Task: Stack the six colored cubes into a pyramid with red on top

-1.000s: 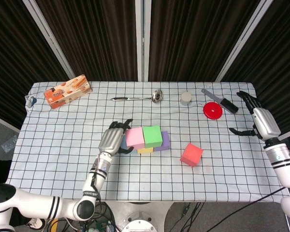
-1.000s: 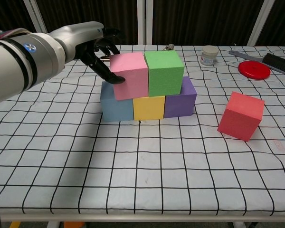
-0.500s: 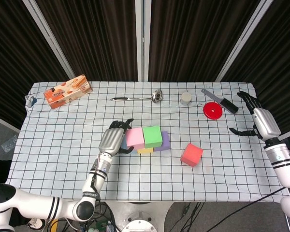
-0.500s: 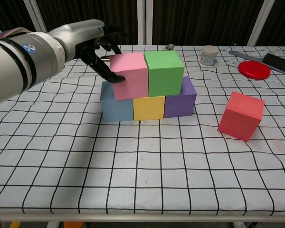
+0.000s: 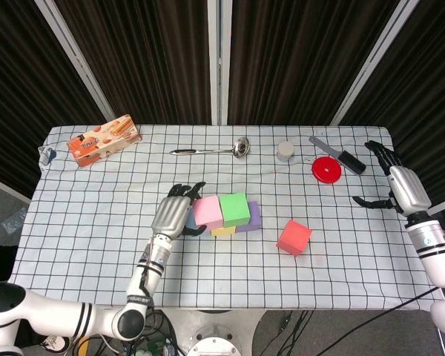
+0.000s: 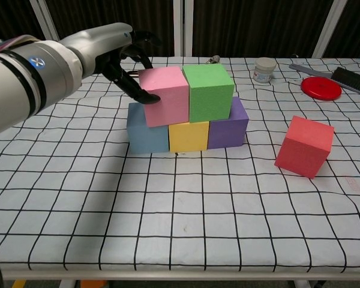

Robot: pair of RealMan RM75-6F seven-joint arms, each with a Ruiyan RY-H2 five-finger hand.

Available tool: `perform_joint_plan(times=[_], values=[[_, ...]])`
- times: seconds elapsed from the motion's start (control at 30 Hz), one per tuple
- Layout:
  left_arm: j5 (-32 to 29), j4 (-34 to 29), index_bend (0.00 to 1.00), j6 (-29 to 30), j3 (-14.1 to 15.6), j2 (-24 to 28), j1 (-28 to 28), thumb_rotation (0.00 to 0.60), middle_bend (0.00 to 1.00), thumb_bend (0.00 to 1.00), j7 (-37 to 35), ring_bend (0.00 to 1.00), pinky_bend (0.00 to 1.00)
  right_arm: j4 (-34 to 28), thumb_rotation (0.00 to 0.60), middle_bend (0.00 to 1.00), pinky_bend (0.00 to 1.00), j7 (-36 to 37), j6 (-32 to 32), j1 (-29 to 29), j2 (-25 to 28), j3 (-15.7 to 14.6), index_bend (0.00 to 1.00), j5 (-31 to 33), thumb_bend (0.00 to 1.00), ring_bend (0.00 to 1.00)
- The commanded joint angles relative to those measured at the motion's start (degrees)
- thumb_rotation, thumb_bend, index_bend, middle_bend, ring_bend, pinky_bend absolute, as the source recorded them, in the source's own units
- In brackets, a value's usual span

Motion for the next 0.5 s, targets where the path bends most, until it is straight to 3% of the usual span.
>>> perform_joint_plan(times=[0.03,0.5], values=[[0.2,0.1,0.11,0.1,0.0,-0.1,0.0,0.600,0.37,0.19,0.0,0.12,0.08,0.0,0.600,0.00,0.00,0.1,0.0,0.0,0.0,0.0,0.00,0.0,0.09,0.00],[2.4,0.3,0.11,-0.5,0.5,0.4,0.5,0.600,0.37,0.20,-0.1,0.12,0.08,0.1,0.600,0.00,0.00,0.2,-0.2,-0.1,-0.1,0.0,0.00,0.0,0.09,0.00]])
